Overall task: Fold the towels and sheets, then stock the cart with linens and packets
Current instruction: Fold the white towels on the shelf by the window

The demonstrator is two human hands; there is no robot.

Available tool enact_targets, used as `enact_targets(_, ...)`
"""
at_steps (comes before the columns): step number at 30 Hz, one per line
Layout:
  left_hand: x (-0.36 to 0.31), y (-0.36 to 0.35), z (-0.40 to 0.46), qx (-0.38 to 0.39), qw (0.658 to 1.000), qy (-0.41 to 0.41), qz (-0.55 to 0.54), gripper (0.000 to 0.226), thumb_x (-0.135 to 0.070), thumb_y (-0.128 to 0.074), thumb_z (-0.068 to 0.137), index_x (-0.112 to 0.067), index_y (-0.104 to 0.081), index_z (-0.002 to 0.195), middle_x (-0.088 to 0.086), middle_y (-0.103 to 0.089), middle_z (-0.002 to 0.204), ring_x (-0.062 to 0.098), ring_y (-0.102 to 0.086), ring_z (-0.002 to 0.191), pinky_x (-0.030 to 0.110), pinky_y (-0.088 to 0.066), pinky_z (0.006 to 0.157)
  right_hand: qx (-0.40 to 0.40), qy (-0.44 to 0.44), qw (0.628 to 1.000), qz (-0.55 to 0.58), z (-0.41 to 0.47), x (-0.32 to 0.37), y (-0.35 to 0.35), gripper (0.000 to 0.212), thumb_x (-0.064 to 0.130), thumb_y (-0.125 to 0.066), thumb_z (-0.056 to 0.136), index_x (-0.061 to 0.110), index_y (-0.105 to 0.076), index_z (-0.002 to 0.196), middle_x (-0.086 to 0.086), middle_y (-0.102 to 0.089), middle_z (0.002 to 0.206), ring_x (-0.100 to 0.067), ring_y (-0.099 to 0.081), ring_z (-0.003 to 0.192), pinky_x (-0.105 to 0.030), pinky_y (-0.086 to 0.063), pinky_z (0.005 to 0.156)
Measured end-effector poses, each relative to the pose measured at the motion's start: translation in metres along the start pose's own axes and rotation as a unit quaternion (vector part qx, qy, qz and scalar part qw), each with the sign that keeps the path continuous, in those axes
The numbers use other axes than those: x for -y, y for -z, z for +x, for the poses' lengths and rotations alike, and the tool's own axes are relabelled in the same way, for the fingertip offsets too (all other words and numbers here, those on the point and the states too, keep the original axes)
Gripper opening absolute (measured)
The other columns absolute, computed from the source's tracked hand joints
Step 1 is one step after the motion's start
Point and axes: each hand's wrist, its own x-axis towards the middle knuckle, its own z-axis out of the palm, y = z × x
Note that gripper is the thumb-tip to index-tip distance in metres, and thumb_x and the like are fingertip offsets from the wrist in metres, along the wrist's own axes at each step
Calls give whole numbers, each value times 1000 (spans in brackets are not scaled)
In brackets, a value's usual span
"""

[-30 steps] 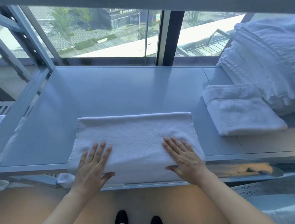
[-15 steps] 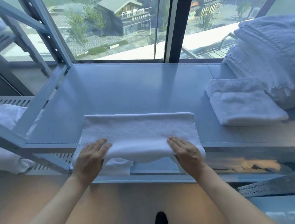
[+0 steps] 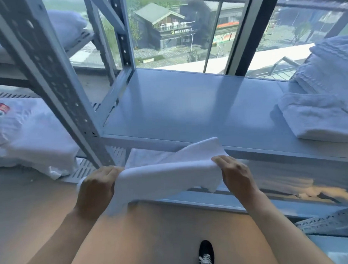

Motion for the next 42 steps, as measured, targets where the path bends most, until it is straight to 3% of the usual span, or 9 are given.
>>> enact_targets(8,5,12,7,-20,999,9,-31,20,-36,-60,89,-20,-70,95,-4,-60,85,29,-64,68,31,-43,51,-22,-39,999,-28,-23,8,37,50,-18,-71,68,14,-71,106,-2,-71,92,-31,-69,82,-34,-53,65)
enact_targets(11,-15,3,30,-44,998,-20,-42,9,-19,-72,88,-18,-72,96,-2,-63,85,30,-65,67,32,-47,52,-24,-71,996,-41,-30,-13,53,43,-14,-64,77,15,-70,108,-2,-69,93,-30,-68,86,-35,-53,68)
enact_targets(15,-37,-16,69,-38,996,-45,-69,34,8,-65,81,-16,-74,104,1,-70,96,33,-68,80,41,-55,62,-26,-112,992,-56,-28,-50,66,44,-14,-58,78,15,-68,110,-5,-69,96,-34,-67,91,-38,-53,70)
enact_targets(18,-53,-28,101,-43,995,-52,-67,34,2,-55,81,-17,-74,102,1,-69,95,33,-67,83,42,-55,63,-35,-127,990,-54,-18,-84,69,49,-17,-56,75,13,-70,112,-7,-69,96,-35,-67,89,-37,-51,71)
enact_targets(22,-68,-47,144,-32,996,-29,-80,27,5,-75,81,-14,-72,99,1,-68,95,34,-67,85,44,-55,60,-40,-136,989,-48,11,-129,63,48,-15,-57,75,15,-70,110,-6,-69,97,-35,-67,89,-37,-50,68)
enact_targets(27,-80,-77,203,-33,998,-24,-51,23,-1,-79,82,-15,-71,98,2,-67,93,36,-66,82,43,-53,56,-22,-125,991,-36,62,-188,45,48,-13,-56,75,17,-68,110,-5,-67,95,-35,-65,88,-38,-51,67)
enact_targets(35,-88,-116,302,-21,999,-26,-7,33,13,-61,82,-12,-68,103,9,-66,95,39,-62,86,46,-49,70,0,-121,992,-28,152,-258,30,41,-8,-50,77,15,-68,105,-10,-68,95,-37,-66,91,-41,-51,70)
enact_targets(39,-91,-128,354,-45,999,-16,7,49,15,-56,75,-12,-68,113,12,-67,104,42,-61,94,51,-49,77,-40,-145,988,-27,191,-276,32,41,-8,-50,81,10,-69,113,-14,-70,106,-41,-65,97,-44,-49,78)
enact_targets(42,-98,-134,376,-53,998,20,2,66,18,-55,68,-11,-65,127,14,-67,119,44,-59,102,51,-49,83,-43,-154,986,-42,200,-280,24,49,-3,-62,85,6,-62,132,-15,-62,134,-41,-57,119,-49,-44,97)
